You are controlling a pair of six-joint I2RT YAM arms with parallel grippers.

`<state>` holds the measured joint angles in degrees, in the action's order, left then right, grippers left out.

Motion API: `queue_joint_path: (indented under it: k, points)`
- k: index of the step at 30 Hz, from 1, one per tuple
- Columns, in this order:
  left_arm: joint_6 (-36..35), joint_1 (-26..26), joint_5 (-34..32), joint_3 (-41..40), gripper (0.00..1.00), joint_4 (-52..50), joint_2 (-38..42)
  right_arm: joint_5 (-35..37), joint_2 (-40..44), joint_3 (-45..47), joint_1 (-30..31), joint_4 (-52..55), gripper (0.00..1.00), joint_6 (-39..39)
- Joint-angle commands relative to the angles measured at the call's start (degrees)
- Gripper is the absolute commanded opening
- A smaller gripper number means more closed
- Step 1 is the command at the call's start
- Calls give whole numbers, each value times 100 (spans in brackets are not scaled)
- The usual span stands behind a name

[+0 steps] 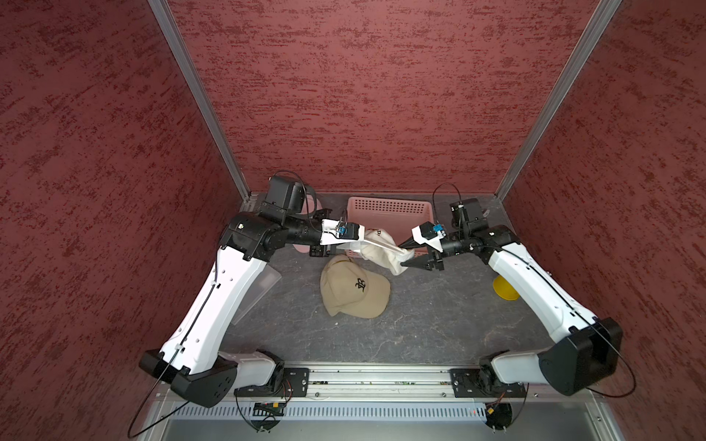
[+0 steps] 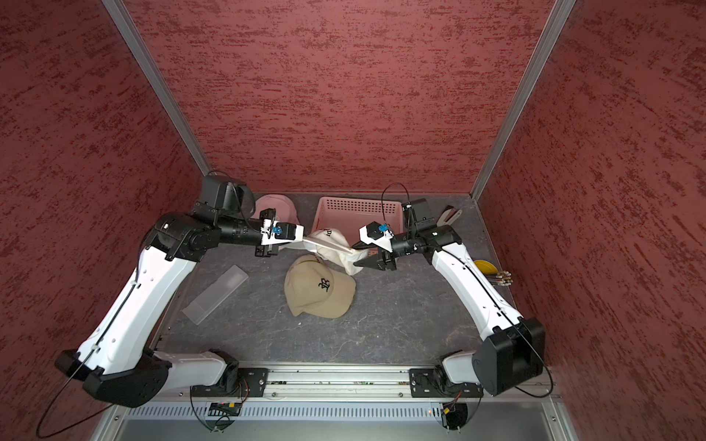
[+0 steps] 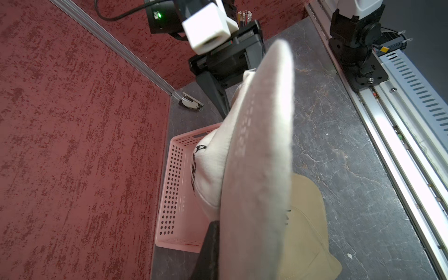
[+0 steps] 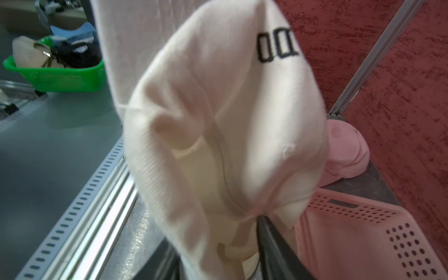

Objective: Turn the baseball cap inside out
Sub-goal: Turn over the baseball cap.

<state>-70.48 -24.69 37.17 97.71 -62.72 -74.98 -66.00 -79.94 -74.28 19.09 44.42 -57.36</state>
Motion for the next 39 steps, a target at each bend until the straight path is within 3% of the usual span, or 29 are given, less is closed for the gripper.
queue_joint_path:
  k: [1, 5, 7, 10, 15, 20, 24, 26, 29, 33, 37, 39]
  points:
    - [359, 175, 124, -393, 0, 1133, 194, 382, -135, -80, 37, -544, 28, 542]
    - [819, 254, 58, -847, 0, 1972, 306, 712, -110, 616, 42, -3248, 6, 2700]
    - [1127, 246, -64, -1056, 0, 2386, 355, 1040, -101, 993, 42, -4803, 5, 3883]
    - [1600, 199, -341, -1434, 0, 2984, 439, 2203, -176, 1362, 42, -6798, 5, 5437]
    - [2624, 31, -1402, -2105, 0, 4101, 650, 4549, -320, 1563, 70, -8241, 2, 6784]
    - [3544, -33, -2401, -2517, 0, 4668, 737, 6407, -320, 1463, 159, -8226, 0, 7088]
    - [4566, -274, -3229, -2882, 0, 5301, 790, 7781, -496, 1214, 576, -7692, 3, 7072]
    - [5080, -512, -3654, -2950, 0, 5445, 742, 8791, -627, 941, 884, -7082, 2, 7324]
    - [5318, -966, -3993, -2971, 0, 5553, 713, 9618, -943, 346, 1211, -5809, 4, 8057]
    - [5952, -1023, -4360, -2772, 0, 5672, 813, 8845, -1197, -41, 1456, -5203, 19, 7998]
    - [6043, -783, -4075, -2548, 0, 5404, 797, 7599, -1172, -114, 1447, -4972, 40, 7424]
    - [6072, -662, -3917, -2477, 0, 5244, 799, 7425, -1045, -126, 1426, -4782, 49, 6992]
